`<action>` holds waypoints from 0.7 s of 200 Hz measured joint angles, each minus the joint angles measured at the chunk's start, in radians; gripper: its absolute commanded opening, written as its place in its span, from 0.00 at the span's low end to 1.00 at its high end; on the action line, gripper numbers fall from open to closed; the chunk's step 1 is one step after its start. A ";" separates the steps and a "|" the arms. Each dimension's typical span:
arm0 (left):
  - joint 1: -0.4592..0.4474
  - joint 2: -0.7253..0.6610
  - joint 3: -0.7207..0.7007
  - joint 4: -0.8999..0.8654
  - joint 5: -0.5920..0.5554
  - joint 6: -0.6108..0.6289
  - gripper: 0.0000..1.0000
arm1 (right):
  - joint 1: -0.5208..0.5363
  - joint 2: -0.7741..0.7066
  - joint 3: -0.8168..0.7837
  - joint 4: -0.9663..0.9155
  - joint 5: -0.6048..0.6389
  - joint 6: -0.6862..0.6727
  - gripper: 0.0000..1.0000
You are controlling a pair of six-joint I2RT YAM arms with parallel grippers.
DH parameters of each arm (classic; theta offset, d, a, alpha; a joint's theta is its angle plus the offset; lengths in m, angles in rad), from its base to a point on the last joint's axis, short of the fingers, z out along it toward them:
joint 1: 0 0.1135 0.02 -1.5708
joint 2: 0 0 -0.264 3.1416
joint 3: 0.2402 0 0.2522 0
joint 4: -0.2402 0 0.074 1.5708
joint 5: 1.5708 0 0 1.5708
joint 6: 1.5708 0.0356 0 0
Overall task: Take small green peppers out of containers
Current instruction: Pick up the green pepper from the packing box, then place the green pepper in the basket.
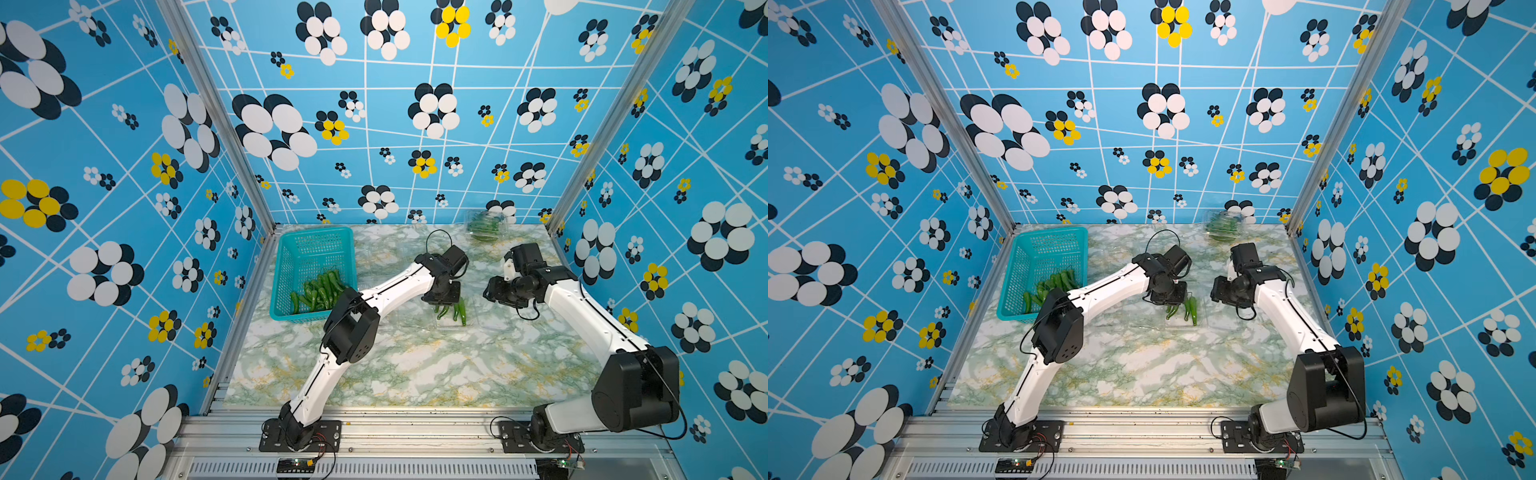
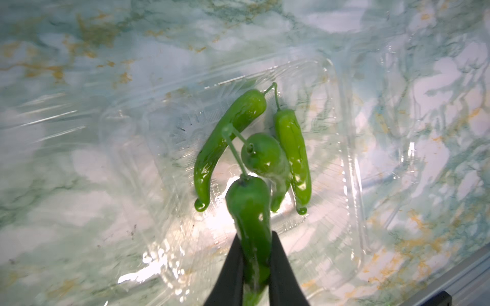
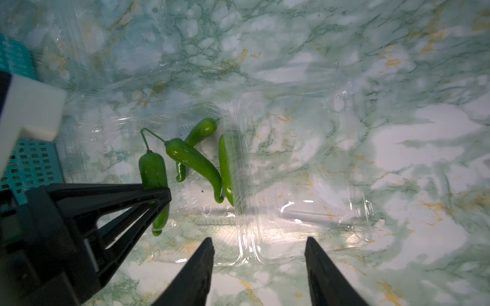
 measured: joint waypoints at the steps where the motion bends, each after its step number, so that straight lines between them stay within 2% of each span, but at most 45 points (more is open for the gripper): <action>1: 0.000 -0.002 0.000 0.000 0.000 0.000 0.02 | 0.000 -0.001 0.000 0.000 0.000 0.000 0.57; 72: 0.000 -0.159 -0.080 0.012 -0.019 0.021 0.02 | -0.001 -0.069 0.061 -0.024 -0.053 0.044 0.58; 140: 0.024 -0.364 -0.178 0.010 -0.060 0.039 0.03 | 0.014 -0.024 0.190 -0.023 -0.171 0.070 0.59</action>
